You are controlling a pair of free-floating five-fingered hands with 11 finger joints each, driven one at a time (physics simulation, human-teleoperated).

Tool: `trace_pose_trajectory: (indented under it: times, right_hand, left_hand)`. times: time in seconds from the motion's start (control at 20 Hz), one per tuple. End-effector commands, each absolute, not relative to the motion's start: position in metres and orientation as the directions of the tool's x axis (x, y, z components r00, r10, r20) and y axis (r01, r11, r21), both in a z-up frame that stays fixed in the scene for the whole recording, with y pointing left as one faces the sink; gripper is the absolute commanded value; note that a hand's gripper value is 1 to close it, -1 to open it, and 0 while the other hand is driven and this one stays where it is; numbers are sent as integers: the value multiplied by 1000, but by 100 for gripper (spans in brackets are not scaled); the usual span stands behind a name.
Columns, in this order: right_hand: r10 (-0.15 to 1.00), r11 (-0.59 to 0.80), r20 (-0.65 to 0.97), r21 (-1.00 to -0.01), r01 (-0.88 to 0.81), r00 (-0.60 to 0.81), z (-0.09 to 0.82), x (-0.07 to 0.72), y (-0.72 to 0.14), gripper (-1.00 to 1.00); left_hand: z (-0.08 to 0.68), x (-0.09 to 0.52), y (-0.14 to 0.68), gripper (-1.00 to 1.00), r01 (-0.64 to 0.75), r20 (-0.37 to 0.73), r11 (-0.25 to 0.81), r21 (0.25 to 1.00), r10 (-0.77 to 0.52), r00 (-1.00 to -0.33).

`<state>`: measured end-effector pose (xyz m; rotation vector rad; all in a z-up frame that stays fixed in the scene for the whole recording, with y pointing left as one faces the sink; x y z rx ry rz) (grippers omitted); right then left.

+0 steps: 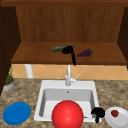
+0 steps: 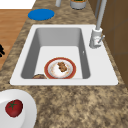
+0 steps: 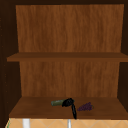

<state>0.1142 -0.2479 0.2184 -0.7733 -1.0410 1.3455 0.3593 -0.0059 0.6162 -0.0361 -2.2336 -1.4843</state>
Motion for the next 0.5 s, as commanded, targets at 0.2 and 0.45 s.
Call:
trace_pose_trajectory:
  times: [0.2,0.45]
  right_hand:
    - [986,108,147,-914,-390,-72,218,114,-248,0]
    - [986,108,147,-914,-390,-72,218,114,-248,0]
  left_hand:
    - [616,343,-1,-100,317,387,256,913,-302,-871]
    - [625,356,11,-100,324,386,231,917,-316,-866]
